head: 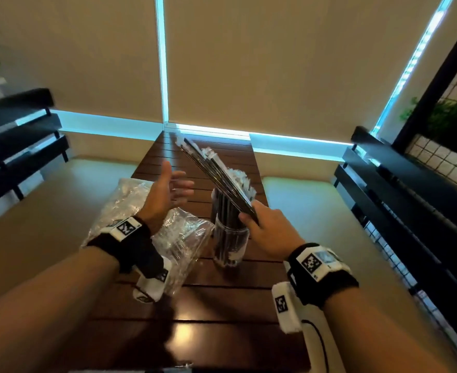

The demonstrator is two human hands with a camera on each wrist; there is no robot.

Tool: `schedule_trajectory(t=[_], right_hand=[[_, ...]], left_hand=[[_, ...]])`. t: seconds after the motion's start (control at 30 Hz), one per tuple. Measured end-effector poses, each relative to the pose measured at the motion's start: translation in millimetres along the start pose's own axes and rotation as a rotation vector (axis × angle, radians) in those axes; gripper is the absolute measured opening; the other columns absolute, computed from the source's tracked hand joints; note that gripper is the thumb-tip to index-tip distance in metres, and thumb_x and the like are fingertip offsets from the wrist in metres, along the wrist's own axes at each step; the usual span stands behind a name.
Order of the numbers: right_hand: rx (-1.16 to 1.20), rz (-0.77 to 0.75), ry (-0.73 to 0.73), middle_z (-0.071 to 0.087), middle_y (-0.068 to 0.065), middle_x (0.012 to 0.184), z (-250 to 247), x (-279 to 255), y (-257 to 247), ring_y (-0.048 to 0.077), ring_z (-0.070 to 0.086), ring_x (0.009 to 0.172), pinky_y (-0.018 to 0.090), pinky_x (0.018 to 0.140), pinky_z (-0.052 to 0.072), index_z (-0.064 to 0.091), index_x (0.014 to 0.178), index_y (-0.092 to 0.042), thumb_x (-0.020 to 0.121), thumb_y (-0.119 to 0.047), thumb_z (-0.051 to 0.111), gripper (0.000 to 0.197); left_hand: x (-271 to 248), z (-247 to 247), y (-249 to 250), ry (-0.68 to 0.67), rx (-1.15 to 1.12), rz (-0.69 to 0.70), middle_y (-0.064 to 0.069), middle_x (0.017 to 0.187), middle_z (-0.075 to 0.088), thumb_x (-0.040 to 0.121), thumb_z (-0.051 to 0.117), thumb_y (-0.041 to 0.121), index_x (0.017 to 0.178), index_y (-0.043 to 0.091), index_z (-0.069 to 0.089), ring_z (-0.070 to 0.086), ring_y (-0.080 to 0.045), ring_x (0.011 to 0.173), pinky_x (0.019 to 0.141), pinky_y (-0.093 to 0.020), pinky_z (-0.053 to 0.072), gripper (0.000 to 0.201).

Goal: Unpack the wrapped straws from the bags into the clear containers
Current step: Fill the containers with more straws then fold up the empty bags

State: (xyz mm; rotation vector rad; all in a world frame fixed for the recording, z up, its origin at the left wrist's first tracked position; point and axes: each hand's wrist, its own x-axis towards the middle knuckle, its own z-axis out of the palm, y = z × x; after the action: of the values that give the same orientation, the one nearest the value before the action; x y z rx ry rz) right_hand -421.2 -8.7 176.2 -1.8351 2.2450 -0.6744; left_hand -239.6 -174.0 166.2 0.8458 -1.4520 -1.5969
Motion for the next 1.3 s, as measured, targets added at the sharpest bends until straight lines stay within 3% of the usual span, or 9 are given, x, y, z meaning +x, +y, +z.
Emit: schedule_trajectory(t=[0.07, 0.13, 0.23, 0.33, 0.53, 0.67, 1.0, 1.13, 1.3], right_hand=[[-0.018, -0.02, 0.053, 0.066, 0.006, 0.085, 22, 10, -9, 0.035, 0.062, 0.078, 0.045, 0.068, 0.051, 0.041, 0.094, -0.023, 0.099, -0.043, 0.046, 0.021], [-0.003, -0.032, 0.095, 0.068, 0.008, 0.089, 36, 20, -23, 0.036, 0.064, 0.077, 0.045, 0.068, 0.053, 0.04, 0.099, -0.021, 0.098, -0.04, 0.047, 0.02], [0.117, -0.097, 0.163, 0.068, 0.003, 0.084, 44, 31, -43, 0.03, 0.065, 0.072, 0.046, 0.065, 0.055, 0.039, 0.1, -0.025, 0.093, -0.048, 0.048, 0.026], [0.231, -0.136, 0.194, 0.059, -0.007, 0.075, 39, 34, -52, 0.013, 0.06, 0.064, 0.037, 0.061, 0.054, 0.042, 0.095, -0.029, 0.083, -0.072, 0.046, 0.045], [1.43, 0.304, 0.146, 0.062, 0.014, 0.124, 30, 42, -55, 0.026, 0.064, 0.11, 0.036, 0.079, 0.053, 0.059, 0.118, -0.019, 0.097, -0.066, 0.028, 0.06], [1.848, 0.396, 0.027, 0.064, 0.018, 0.128, 24, 42, -65, 0.028, 0.066, 0.107, 0.041, 0.091, 0.055, 0.057, 0.133, -0.011, 0.095, -0.067, 0.031, 0.072], [2.059, 0.299, -0.091, 0.054, 0.023, 0.14, 33, 48, -52, 0.036, 0.05, 0.133, 0.051, 0.118, 0.029, 0.045, 0.143, -0.002, 0.091, -0.072, 0.034, 0.087], [2.027, 0.36, 0.044, 0.061, 0.024, 0.131, 35, 51, -35, 0.03, 0.055, 0.124, 0.04, 0.112, 0.035, 0.046, 0.142, -0.003, 0.094, -0.071, 0.028, 0.086], [1.94, 0.26, -0.008, 0.067, 0.016, 0.125, 24, 49, -49, 0.028, 0.063, 0.116, 0.042, 0.097, 0.05, 0.054, 0.136, -0.009, 0.094, -0.072, 0.023, 0.083]], left_hand=[[-8, 19, 31, -0.132, -0.131, 0.024, -0.014, 0.115, 0.069, 0.09, 0.034, 0.069, 0.115, 0.019, 0.062, 0.067, -0.027, 0.107, 0.093, -0.042, 0.051, 0.063], [-9, 33, 52, -0.138, -0.203, 0.047, -0.012, 0.098, 0.072, 0.086, 0.058, 0.055, 0.093, 0.017, 0.07, 0.069, -0.027, 0.099, 0.09, -0.043, 0.054, 0.04], [-5, 50, 75, 0.046, -0.349, 0.01, 0.002, 0.059, 0.05, 0.09, 0.068, 0.037, 0.086, 0.011, 0.056, 0.056, -0.012, 0.056, 0.07, -0.033, 0.056, 0.029], [-3, 53, 99, 0.169, -0.362, 0.128, 0.005, 0.054, 0.033, 0.093, 0.061, 0.046, 0.077, 0.015, 0.046, 0.035, -0.009, 0.043, 0.059, -0.03, 0.048, 0.038], [-25, 45, 150, 0.141, -0.349, 0.439, 0.005, 0.047, 0.028, 0.098, 0.055, 0.043, 0.054, 0.022, 0.034, 0.027, -0.012, 0.042, 0.048, -0.026, 0.039, 0.052], [-42, 56, 151, 0.049, -0.259, 0.627, 0.009, 0.041, 0.032, 0.092, 0.059, 0.042, 0.053, 0.021, 0.036, 0.031, -0.012, 0.037, 0.048, -0.026, 0.041, 0.05], [-37, 78, 89, -0.122, 0.089, 0.575, -0.003, 0.044, 0.042, 0.092, 0.067, 0.028, 0.06, 0.003, 0.045, 0.044, -0.017, 0.04, 0.055, -0.038, 0.047, 0.047], [-19, 75, 95, -0.172, -0.164, 0.548, 0.004, 0.039, 0.033, 0.094, 0.063, 0.019, 0.057, 0.009, 0.038, 0.033, -0.016, 0.033, 0.053, -0.032, 0.044, 0.046], [-21, 87, 79, -0.217, -0.04, 0.514, -0.001, 0.039, 0.037, 0.093, 0.064, 0.02, 0.057, 0.005, 0.041, 0.037, -0.02, 0.036, 0.06, -0.032, 0.05, 0.046]])
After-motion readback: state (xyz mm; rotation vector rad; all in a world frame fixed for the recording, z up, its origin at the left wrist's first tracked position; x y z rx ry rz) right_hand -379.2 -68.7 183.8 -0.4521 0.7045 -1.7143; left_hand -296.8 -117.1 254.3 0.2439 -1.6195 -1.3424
